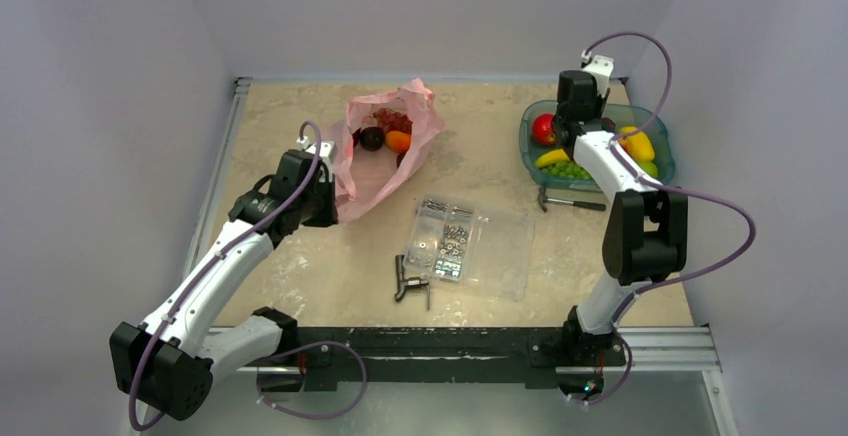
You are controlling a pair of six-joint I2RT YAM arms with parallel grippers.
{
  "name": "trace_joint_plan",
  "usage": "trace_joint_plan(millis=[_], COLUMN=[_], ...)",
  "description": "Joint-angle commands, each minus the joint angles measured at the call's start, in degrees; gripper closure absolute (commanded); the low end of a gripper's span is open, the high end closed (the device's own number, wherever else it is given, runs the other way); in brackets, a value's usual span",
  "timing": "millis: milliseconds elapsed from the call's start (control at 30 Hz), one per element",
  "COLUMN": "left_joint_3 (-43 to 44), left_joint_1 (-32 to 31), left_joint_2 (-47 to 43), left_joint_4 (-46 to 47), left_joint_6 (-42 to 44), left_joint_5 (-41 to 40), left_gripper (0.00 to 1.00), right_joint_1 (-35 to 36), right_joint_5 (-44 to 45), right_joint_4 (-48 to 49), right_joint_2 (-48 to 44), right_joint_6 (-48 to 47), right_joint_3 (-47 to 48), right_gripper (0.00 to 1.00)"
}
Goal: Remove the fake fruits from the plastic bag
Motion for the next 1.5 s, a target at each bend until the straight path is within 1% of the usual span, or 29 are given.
trace_joint_plan(millis=[0, 33, 67, 133, 267, 333, 400, 467, 600, 733, 833, 933, 967, 1033, 1133, 1167, 1233, 1300, 1367, 1467], left_joint_3=[1.0, 1.0, 0.9, 0.9, 1.1, 1.2, 1.3, 1.1, 1.2, 1.2, 1.2, 1.2, 1.2, 1.1, 0.8, 0.7, 0.7, 0.7, 0.7, 0.5], left_joint_1=[0.0, 0.0, 0.0, 0.0, 0.0, 0.0, 0.0, 0.0, 0.0, 0.0, 0.0, 0.0, 0.1, 0.0, 0.0, 0.0, 0.0, 0.0, 0.0, 0.0], left_joint_2=[-0.4, -0.4, -0.4, -0.3, 0.3, 0.5, 0.4, 0.4, 0.6, 0.6, 0.5, 0.4, 0.4, 0.2, 0.0, -0.2, -0.6, -0.9, -1.1, -1.5], left_joint_4=[0.5, 0.6, 0.6, 0.8, 0.8, 0.8, 0.8, 0.8, 0.8, 0.5, 0.4, 0.5, 0.4, 0.3, 0.1, 0.1, 0.3, 0.3, 0.2, 0.3], left_joint_6=[-0.5, -0.5, -0.5, -0.6, -0.7, -0.7, -0.7, -0.7, -0.7, -0.7, -0.7, -0.7, -0.7, -0.7, -0.7, -0.7, -0.7, -0.7, -0.7, -0.6], left_joint_5=[0.4, 0.4, 0.4, 0.8, 1.3, 1.3, 1.2, 1.1, 1.2, 0.9, 0.8, 0.8, 0.9, 1.2, 1.2, 1.3, 1.3, 1.4, 1.5, 1.7], left_gripper=[1.00, 1.00, 1.00, 1.00, 1.00, 1.00, 1.00, 1.00, 1.00, 1.00, 1.00, 1.00, 1.00, 1.00, 1.00, 1.00, 1.00, 1.00, 1.00, 1.00], right_joint_1=[0.0, 0.0, 0.0, 0.0, 1.7, 3.6, 6.2, 10.3, 19.9, 33.4, 41.5, 46.7, 47.2, 47.3, 47.3, 47.3, 47.1, 47.1, 46.9, 46.0], right_joint_5=[2.8, 2.2, 1.4, 0.2, -6.3, -9.4, -14.9, -19.9, -29.7, -30.9, -32.1, -32.8, -32.4, -31.2, -30.1, -30.1, -27.3, -24.3, -20.0, -14.5], right_joint_4=[-4.0, -4.4, -4.7, -6.2, -7.3, -7.5, -7.0, -6.4, -4.8, 1.3, 6.5, 10.2, 10.3, 8.2, 11.6, 11.7, 8.5, 6.6, 6.2, 6.4], right_joint_2=[1.1, 1.0, 0.9, 0.4, -2.8, -5.1, -8.2, -10.2, -12.4, -14.7, -14.4, -10.0, -8.2, -4.6, -1.2, 0.6, 5.3, 9.6, 13.0, 16.8], right_joint_6=[3.6, 3.7, 3.6, 3.7, 3.5, 3.8, 3.7, 3.6, 4.1, 2.1, 3.3, 4.1, 4.8, 7.2, 8.0, 8.3, 8.3, 7.8, 7.7, 8.8], right_joint_3=[6.5, 6.5, 6.4, 6.6, 6.0, 5.0, 3.8, 2.7, 1.6, -1.2, -2.6, -1.0, 0.3, 3.8, 4.7, 6.1, 11.0, 15.3, 17.9, 19.8], right_gripper=[0.55, 0.45, 0.39, 0.32, 0.29, 0.27, 0.25, 0.23, 0.23, 0.22, 0.21, 0.23, 0.24, 0.29, 0.32, 0.34, 0.44, 0.51, 0.54, 0.54])
